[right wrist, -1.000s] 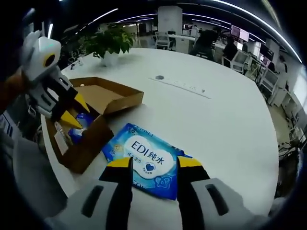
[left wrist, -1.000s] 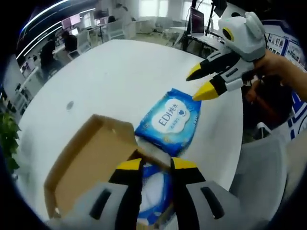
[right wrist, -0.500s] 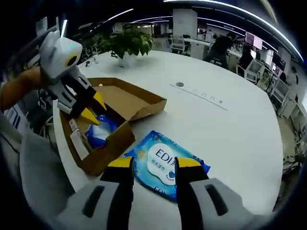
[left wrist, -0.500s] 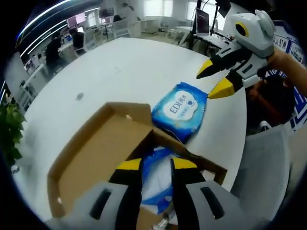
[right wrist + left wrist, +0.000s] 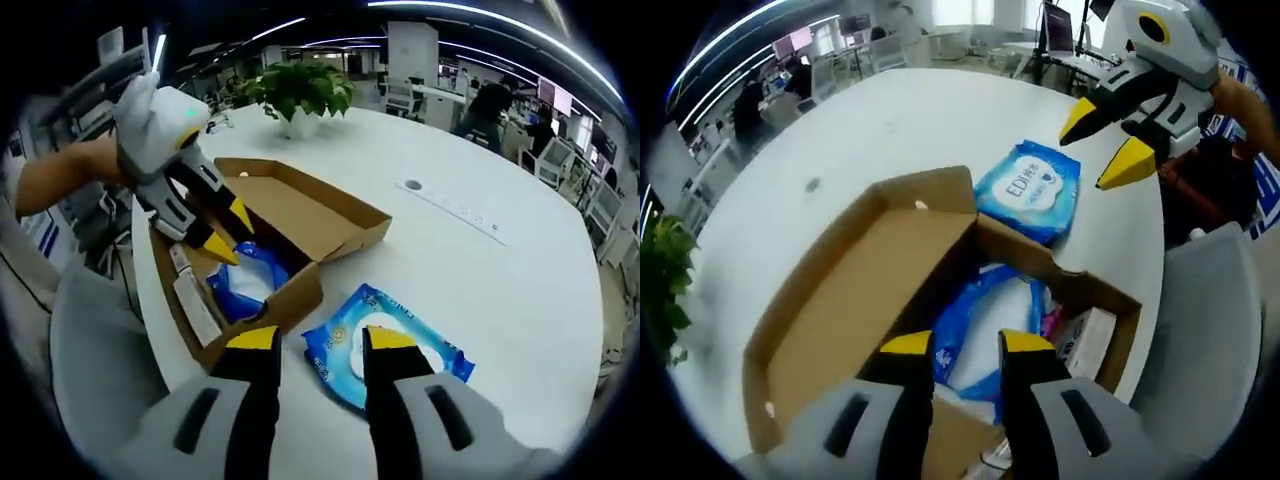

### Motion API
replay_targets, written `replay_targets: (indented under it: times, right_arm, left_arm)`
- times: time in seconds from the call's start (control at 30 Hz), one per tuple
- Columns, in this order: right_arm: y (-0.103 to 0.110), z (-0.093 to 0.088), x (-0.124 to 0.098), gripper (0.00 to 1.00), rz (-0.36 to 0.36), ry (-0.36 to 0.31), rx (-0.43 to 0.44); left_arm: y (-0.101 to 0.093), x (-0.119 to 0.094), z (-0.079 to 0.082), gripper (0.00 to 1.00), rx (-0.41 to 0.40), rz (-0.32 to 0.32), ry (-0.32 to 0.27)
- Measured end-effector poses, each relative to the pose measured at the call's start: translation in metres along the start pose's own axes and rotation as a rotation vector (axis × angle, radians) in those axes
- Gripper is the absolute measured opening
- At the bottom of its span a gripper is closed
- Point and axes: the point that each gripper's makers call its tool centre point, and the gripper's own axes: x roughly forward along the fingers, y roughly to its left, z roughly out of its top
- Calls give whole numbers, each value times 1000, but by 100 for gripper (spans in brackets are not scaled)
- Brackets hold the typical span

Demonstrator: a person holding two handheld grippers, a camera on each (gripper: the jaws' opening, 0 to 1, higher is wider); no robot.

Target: Operate the shoe box by opening the lid, removing the specified soft item, and placing it in the target area until the item is outside and the box remains undamaged.

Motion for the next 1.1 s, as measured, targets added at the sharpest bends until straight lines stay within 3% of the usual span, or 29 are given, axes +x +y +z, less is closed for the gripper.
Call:
replay_targets:
  times: [0.43, 0.67, 1.0, 1.1]
  right_arm:
    - [40, 6, 19, 25, 101, 3, -67]
    - [56, 9, 30, 23, 148, 15, -103]
    - [73, 11, 53, 21, 194, 58, -238]
    - [75, 10, 61, 20, 200, 79, -291]
  left_arm:
    - [5, 16, -10, 21, 62, -10, 8]
    - [12, 19, -18, 16, 62, -5, 19]
    - [16, 20, -17, 0, 35, -22, 3]
    - [15, 21, -18, 0, 26, -31, 1]
